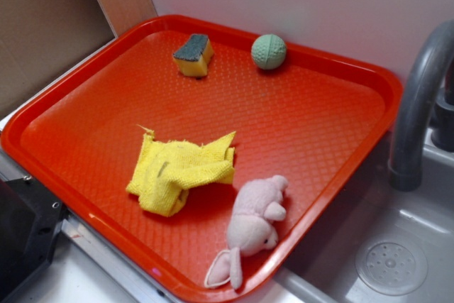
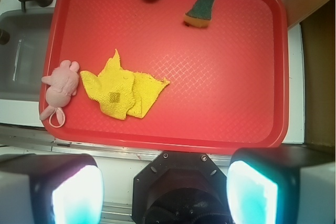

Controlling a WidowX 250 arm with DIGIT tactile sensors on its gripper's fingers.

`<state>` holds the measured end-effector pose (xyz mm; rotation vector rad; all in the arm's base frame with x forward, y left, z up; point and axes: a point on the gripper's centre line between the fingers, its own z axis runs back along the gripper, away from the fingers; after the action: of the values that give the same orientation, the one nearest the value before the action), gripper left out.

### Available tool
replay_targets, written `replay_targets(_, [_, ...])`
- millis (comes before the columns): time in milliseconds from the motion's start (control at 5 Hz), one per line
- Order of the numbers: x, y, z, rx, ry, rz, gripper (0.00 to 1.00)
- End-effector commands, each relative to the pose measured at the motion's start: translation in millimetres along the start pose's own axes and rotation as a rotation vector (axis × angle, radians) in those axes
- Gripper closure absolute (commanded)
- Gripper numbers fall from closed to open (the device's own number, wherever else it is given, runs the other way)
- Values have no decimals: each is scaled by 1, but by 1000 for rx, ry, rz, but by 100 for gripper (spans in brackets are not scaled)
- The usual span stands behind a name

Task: Grab the pink bunny.

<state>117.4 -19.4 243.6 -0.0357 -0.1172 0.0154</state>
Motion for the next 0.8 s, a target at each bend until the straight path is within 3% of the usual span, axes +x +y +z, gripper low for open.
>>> replay_targets(0, [0,0,0,0,0,0,0])
replay_targets(200, [39,-33,-56,76,51,112,0])
replay_targets(400, [61,-67,-101,-42,-13,157,0])
replay_targets(600, [70,-109,-138,-160,0,206,0])
